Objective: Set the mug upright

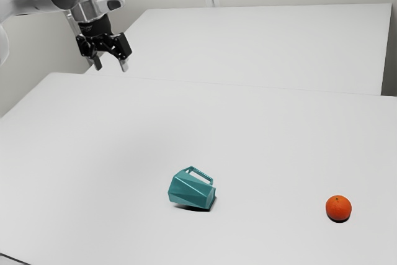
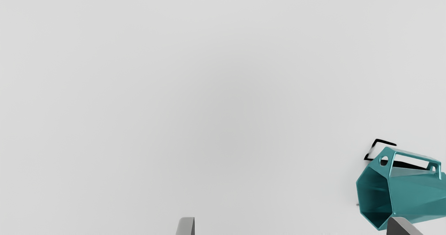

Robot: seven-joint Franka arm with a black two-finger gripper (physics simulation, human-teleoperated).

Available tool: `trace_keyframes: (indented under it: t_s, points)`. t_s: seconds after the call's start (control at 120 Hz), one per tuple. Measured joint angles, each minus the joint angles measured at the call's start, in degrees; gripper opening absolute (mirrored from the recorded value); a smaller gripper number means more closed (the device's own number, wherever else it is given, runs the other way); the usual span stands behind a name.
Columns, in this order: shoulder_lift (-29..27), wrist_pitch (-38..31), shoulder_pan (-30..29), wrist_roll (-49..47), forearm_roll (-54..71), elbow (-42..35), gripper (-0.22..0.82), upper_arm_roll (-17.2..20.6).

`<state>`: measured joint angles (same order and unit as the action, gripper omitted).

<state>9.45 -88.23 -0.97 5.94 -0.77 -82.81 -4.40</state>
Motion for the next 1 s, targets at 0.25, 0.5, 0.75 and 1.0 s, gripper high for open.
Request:
trace_keyframes:
  t_s: [0.25,0.5,0.75,1.0]
  points:
    - [-0.41,0.17,0.10,0.21,-0.01,-0.14,0.60,0.00]
    - [-7.05,0.11,0.60,0.37,-5.59,-9.83,0.60,-0.89]
    - [-7.87,-2.24,-0.90,6.28,-26.26,-23.43,0.60,-5.68]
    - [-5.95,-8.09,-3.93,14.77,-35.19,-31.41,0.60,-5.77]
